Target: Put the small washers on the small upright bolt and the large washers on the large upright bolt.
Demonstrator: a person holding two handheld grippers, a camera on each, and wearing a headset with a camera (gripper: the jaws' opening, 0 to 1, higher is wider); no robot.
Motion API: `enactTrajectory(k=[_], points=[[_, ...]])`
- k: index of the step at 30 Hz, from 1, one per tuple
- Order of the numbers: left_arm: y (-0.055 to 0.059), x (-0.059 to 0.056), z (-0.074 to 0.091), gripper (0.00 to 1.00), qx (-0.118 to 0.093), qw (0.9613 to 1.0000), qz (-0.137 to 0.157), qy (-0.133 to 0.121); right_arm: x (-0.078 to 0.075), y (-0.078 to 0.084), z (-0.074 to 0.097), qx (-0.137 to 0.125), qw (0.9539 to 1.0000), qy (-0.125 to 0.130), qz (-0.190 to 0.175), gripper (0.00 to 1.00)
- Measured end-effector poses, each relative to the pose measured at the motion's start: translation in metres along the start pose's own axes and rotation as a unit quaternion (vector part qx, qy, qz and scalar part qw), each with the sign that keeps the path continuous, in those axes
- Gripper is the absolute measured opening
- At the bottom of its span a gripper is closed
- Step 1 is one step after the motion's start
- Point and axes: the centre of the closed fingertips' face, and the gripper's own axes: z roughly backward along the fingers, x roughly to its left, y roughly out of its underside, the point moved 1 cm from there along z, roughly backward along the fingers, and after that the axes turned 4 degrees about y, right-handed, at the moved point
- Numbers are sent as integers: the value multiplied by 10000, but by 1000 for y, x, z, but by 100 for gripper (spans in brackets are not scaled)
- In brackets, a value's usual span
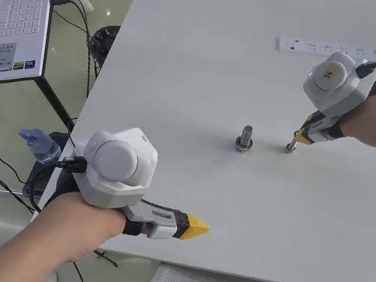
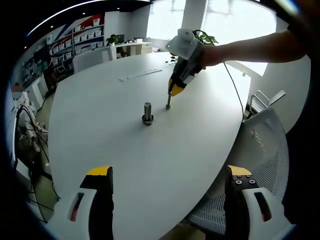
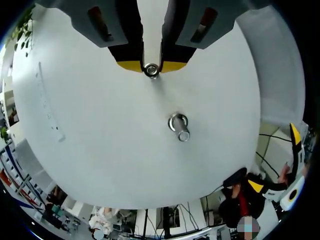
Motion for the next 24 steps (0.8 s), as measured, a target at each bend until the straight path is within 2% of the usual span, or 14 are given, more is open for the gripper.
enactTrajectory(k=[7,24], points=[[1,1,0,92,25,10000,-2,-9,-1,1,-4,31,10000,-18,-9,12],[-6,6,-1,90,39,9999,-96,-49,-1,5,-17,126,9999,-75,52,13]])
